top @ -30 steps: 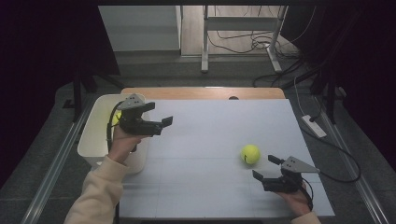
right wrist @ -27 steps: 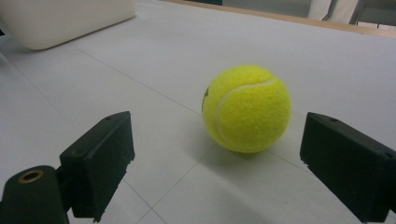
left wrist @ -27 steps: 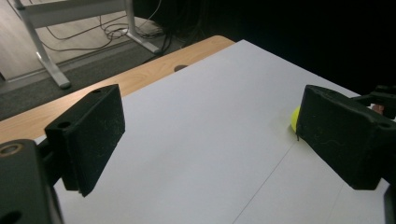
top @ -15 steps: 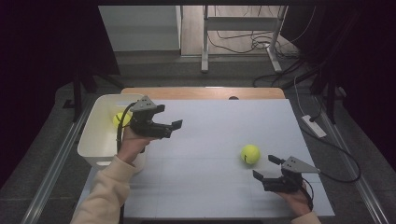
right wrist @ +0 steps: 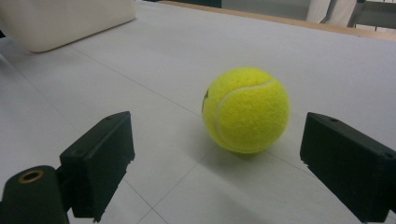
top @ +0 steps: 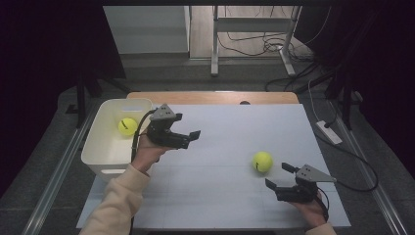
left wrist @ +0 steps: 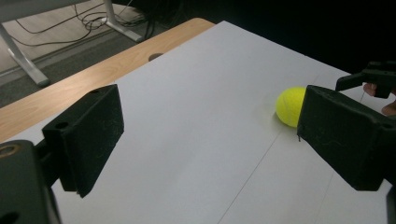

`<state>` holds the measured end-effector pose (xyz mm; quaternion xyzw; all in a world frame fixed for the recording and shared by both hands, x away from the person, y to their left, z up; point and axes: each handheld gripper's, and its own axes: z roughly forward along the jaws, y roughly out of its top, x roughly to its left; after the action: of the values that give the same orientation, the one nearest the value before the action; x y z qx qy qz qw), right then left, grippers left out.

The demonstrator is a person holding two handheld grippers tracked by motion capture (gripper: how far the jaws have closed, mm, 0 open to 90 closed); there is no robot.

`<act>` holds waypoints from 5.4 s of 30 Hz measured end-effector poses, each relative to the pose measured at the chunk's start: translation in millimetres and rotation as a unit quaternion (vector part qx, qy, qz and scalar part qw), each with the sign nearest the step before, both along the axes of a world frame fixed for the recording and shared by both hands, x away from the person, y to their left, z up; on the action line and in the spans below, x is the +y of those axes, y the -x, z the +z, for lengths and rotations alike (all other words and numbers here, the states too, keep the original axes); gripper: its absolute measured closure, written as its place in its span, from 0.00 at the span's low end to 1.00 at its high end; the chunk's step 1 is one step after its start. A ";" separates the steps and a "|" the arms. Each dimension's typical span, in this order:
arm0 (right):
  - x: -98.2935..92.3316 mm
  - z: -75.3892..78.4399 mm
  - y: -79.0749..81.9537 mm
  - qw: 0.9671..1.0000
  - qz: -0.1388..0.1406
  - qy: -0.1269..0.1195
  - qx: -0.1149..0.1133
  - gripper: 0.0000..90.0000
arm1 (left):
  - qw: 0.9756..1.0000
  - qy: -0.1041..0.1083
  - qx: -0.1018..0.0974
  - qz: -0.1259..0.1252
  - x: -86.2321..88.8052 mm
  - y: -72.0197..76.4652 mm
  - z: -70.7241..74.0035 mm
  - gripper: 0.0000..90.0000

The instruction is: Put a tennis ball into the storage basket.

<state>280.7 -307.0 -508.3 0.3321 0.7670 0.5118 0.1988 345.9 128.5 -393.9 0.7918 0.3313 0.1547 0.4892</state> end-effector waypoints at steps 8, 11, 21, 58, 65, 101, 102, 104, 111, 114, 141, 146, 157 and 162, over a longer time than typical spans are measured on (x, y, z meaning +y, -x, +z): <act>-0.1 0.6 0.2 1.000 0.000 0.000 0.000 0.11 | 1.000 -0.006 0.001 -0.010 -13.2 -0.4 -2.4 0.08; 0.1 0.9 0.7 1.000 0.001 0.000 0.000 0.11 | 1.000 -0.007 0.002 -0.014 -16.8 -0.7 -2.9 0.08; 4.8 2.3 -2.8 1.000 0.004 -0.004 -0.001 0.11 | 0.999 -0.016 0.010 -0.030 -33.5 -3.9 -9.4 0.08; 3.7 4.4 1.1 1.000 0.005 -0.009 -0.005 0.11 | 0.996 -0.036 0.035 -0.067 -74.3 -19.2 -33.9 0.07; 2.6 4.0 0.7 1.000 0.003 -0.009 -0.004 0.11 | 0.996 -0.035 0.036 -0.069 -77.8 -21.0 -36.5 0.07; 2.3 7.0 4.8 1.000 0.005 -0.021 -0.003 0.11 | 0.993 -0.044 0.045 -0.104 -109.2 -30.8 -58.0 0.07; 2.2 7.3 4.8 1.000 0.006 -0.021 -0.003 0.11 | 0.992 -0.045 0.045 -0.106 -110.0 -31.0 -58.4 0.07; 2.5 7.6 5.0 1.000 0.006 -0.023 -0.003 0.11 | 0.992 -0.044 0.045 -0.108 -111.9 -31.3 -59.6 0.07; 4.6 7.9 4.5 1.000 0.008 -0.023 -0.007 0.11 | 0.992 -0.043 0.048 -0.112 -117.0 -31.9 -63.1 0.07; 4.7 8.0 4.7 1.000 0.010 -0.022 -0.006 0.11 | 0.991 -0.044 0.048 -0.116 -119.0 -32.1 -64.4 0.07; 5.1 10.3 4.7 1.000 0.008 -0.029 -0.009 0.11 | 0.986 -0.048 0.059 -0.146 -145.9 -39.1 -81.3 0.07; 4.6 11.1 5.2 0.999 0.007 -0.030 -0.011 0.11 | 0.986 -0.048 0.063 -0.148 -151.1 -40.5 -84.5 0.07; 3.7 11.8 6.2 0.999 0.006 -0.032 -0.013 0.11 | 0.984 -0.049 0.066 -0.159 -161.2 -42.6 -89.4 0.07; 3.8 13.0 6.8 0.999 0.006 -0.037 -0.013 0.11 | 0.983 -0.046 0.067 -0.164 -167.6 -42.5 -91.5 0.07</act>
<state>273.9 -303.3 -495.3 0.3282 0.7466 0.5454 0.1935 388.3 -39.1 -485.5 0.8659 0.2213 0.0336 0.4473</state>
